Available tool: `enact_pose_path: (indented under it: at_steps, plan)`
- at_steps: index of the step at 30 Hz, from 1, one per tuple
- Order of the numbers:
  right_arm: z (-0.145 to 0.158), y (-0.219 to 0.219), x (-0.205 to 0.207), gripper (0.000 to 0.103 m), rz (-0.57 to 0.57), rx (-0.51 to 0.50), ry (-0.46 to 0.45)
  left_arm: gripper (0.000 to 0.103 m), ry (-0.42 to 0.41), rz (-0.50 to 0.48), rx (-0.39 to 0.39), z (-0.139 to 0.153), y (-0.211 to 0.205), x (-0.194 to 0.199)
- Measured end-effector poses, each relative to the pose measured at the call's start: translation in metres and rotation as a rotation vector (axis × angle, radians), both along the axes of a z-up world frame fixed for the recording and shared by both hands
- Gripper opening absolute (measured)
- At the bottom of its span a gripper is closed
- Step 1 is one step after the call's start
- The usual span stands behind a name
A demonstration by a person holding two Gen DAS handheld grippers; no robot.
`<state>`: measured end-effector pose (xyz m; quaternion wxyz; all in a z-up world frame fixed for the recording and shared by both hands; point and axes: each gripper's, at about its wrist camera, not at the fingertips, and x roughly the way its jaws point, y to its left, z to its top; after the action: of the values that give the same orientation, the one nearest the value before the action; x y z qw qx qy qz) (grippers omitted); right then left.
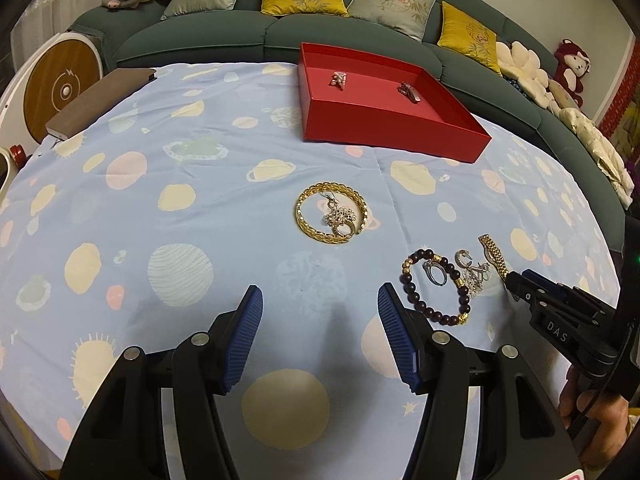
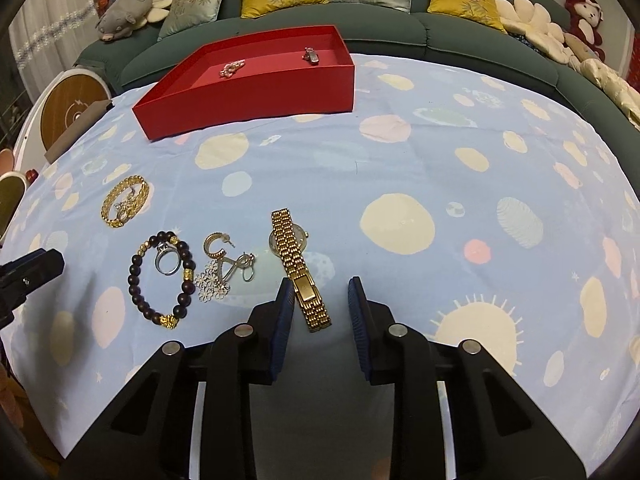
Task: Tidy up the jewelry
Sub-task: 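Grasp the gold watch with the right tool while the left tool grasps the dark bead bracelet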
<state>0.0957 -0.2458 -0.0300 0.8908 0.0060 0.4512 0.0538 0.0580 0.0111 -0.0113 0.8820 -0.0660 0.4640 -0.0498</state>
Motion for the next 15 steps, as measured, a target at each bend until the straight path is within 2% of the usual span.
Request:
enact_pose_path:
  at_steps: [13, 15]
  plan:
    - [-0.005, 0.023, 0.022, 0.029, 0.057, -0.043, -0.03, 0.058, 0.012, -0.064, -0.005, -0.003, -0.022, -0.001]
    - [-0.005, 0.023, 0.021, 0.021, 0.063, -0.038, -0.03, 0.058, 0.019, -0.074, -0.008, -0.006, -0.025, -0.001]
